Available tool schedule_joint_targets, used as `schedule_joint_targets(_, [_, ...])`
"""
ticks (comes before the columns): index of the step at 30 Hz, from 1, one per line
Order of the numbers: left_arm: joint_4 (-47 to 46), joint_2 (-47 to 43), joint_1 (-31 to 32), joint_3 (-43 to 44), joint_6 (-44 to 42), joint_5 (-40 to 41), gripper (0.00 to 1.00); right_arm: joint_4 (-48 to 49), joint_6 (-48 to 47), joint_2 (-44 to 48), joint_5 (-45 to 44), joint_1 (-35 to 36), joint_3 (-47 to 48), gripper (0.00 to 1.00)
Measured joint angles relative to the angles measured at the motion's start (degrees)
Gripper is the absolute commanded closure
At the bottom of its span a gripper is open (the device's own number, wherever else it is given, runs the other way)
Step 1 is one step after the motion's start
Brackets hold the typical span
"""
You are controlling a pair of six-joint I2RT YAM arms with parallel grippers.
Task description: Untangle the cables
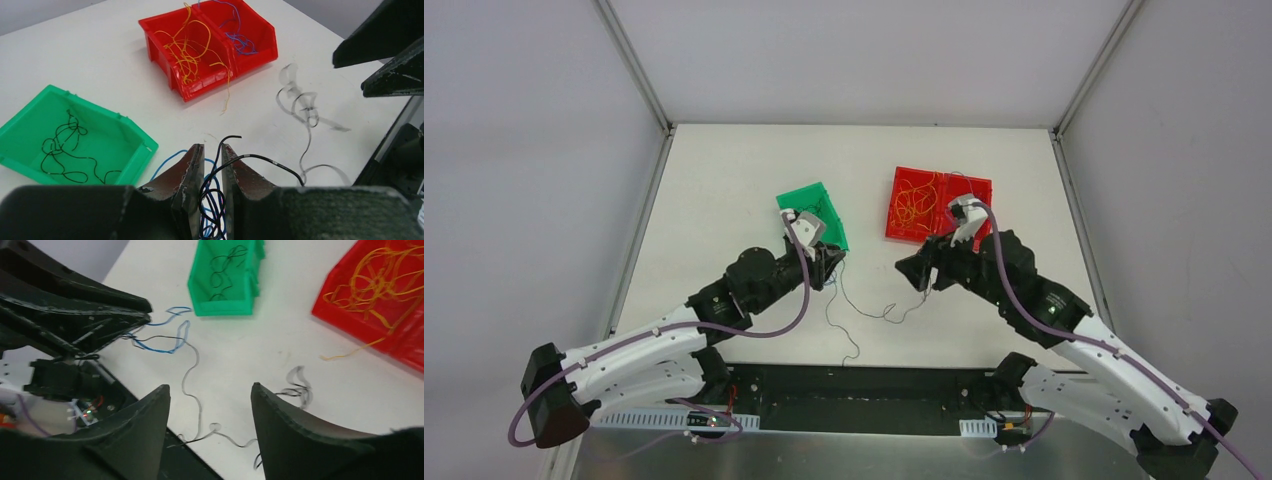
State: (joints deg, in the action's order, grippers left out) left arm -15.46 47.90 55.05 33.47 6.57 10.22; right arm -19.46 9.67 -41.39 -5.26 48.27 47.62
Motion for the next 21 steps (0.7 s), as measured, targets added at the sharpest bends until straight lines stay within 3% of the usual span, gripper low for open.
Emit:
schedule_joint_targets(2, [0.0, 1.0, 0.0, 0.4, -0.3, -2.3, 0.79, 1.9, 0.0, -1.3, 4.4, 0.0, -0.4, 0.23])
schedule_joint_targets(6, [0.4, 3.7, 0.1, 1.4, -0.8, -5.6, 0.79, 7.1, 0.6, -2.4, 12.3, 0.0, -3.5, 0.22])
schedule_joint_targets(12, [0.4, 6.9, 0.5, 2.6, -1.6, -7.3, 0.78, 12.9, 2.8, -6.1, 21.0, 0.0, -5.2, 0.28])
schedule_joint_targets(21, [-0.1, 7.5, 1.7, 2.7, -1.8, -8.6, 0.79, 22.9, 6.0, -11.3, 26.0, 0.9, -8.1, 0.41])
